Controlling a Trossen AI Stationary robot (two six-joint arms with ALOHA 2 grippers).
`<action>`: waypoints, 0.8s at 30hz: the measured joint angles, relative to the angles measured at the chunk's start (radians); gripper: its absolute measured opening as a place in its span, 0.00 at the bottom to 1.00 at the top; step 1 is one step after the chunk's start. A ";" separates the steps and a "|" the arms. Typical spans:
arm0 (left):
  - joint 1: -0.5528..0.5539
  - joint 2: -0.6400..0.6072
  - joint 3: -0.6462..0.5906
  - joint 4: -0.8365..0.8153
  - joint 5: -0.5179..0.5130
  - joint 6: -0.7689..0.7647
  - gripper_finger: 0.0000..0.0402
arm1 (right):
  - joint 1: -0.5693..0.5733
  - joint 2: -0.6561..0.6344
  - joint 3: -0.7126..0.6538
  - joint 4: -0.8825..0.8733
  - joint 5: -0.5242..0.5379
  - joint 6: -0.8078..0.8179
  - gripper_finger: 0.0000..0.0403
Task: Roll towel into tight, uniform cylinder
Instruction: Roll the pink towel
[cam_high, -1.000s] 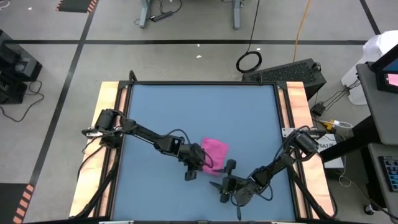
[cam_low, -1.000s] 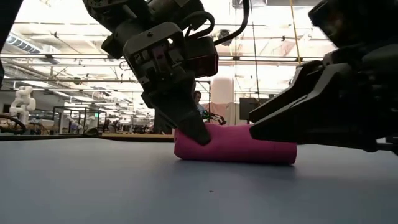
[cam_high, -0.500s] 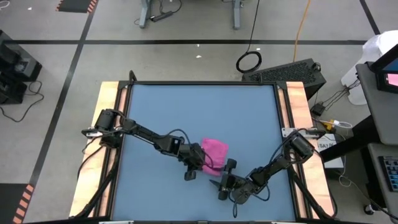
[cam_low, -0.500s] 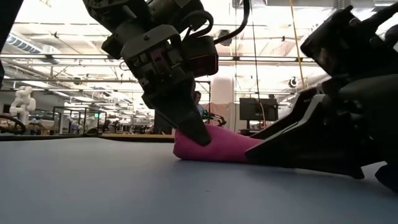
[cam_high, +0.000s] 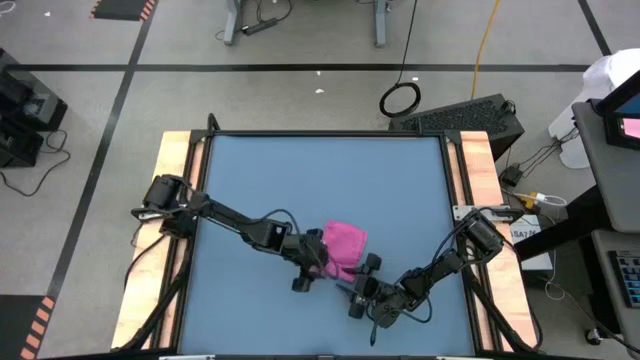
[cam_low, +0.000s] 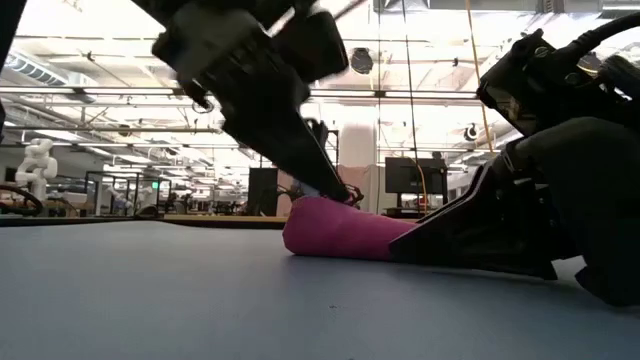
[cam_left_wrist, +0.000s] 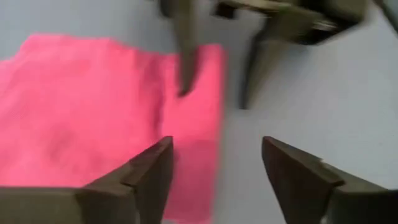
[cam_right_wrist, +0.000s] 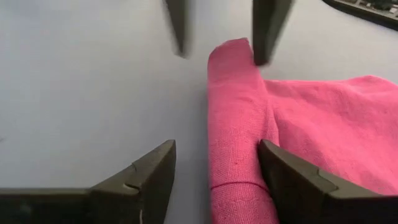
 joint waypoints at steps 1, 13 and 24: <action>-0.012 -0.008 0.000 -0.002 0.000 0.028 0.63 | 0.000 0.000 -0.001 0.000 0.000 0.004 0.53; -0.196 0.073 0.001 0.059 -0.441 0.255 0.71 | 0.000 0.000 -0.001 0.001 -0.003 0.087 0.48; -0.198 0.141 0.002 0.105 -0.562 0.294 0.71 | 0.000 -0.001 -0.001 -0.017 -0.010 0.127 0.48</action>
